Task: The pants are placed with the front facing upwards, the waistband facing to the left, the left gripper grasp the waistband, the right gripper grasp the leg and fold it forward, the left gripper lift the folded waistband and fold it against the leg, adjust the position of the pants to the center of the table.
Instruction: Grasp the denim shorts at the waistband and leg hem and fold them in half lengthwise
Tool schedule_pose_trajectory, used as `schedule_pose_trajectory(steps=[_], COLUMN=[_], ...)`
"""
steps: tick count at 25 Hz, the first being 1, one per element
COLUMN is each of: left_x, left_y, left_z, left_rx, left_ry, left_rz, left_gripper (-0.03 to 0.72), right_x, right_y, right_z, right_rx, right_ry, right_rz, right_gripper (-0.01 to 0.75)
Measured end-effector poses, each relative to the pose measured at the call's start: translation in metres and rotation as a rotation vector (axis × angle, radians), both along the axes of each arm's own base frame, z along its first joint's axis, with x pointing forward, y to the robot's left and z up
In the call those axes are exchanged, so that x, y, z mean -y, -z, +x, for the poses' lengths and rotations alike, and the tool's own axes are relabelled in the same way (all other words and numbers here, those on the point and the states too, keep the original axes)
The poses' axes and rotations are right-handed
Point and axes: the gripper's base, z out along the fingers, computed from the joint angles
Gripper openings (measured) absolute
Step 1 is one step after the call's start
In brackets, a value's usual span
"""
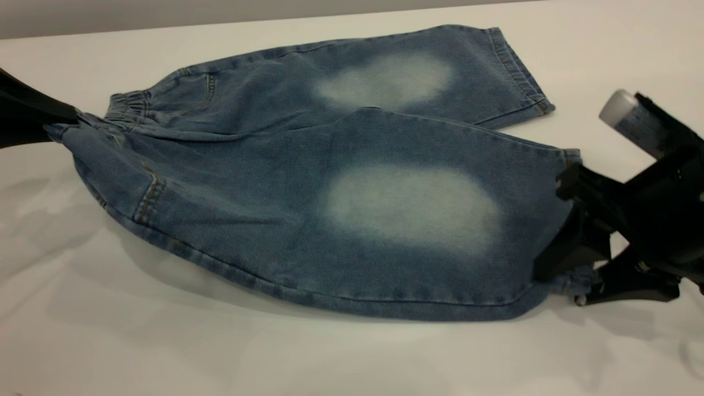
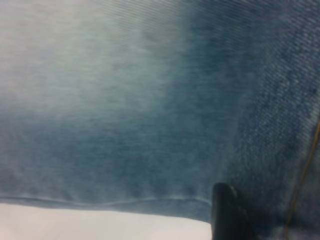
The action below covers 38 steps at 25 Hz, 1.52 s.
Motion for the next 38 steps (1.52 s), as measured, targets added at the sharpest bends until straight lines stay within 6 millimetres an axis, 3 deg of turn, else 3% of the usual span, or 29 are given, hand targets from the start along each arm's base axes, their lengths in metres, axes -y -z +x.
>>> schedule_pose_trajectory(steps=[5,7,12,17,24,28,38], left_x=[0.000,0.000,0.001,0.003,0.005,0.007,0.018], left_y=[0.000,0.000,0.000,0.000,-0.006,-0.011,-0.015], left_z=[0.000,0.000,-0.001,-0.006,-0.022,-0.030,-0.066], left_rx=[0.000,0.000,0.000,-0.037,-0.091,-0.113,-0.212], left_ry=[0.000,0.002,0.017,0.071,0.105,0.112,0.138], left_rz=[-0.001,0.000,-0.006,-0.015,0.036,0.047,0.056], left_gripper=[0.114,0.114,0.114,0.114,0.114,0.114,0.114], right_x=[0.000,0.000,-0.001,-0.003,0.021,0.033,0.034], right_y=[0.004,0.005,0.004,0.001,-0.029,-0.048,-0.105], right_z=[-0.002,-0.002,-0.002,-0.002,0.010,0.007,-0.010], right_rx=[-0.018,-0.013,0.010,0.020,0.081,0.069,0.121], right_ry=[-0.003,-0.012,-0.054,-0.063,0.079,0.072,0.002], right_rz=[-0.001,-0.003,0.006,0.057,0.114,0.159,0.148], right_gripper=[0.292,0.247,0.053,0.027,0.027,0.027,0.027])
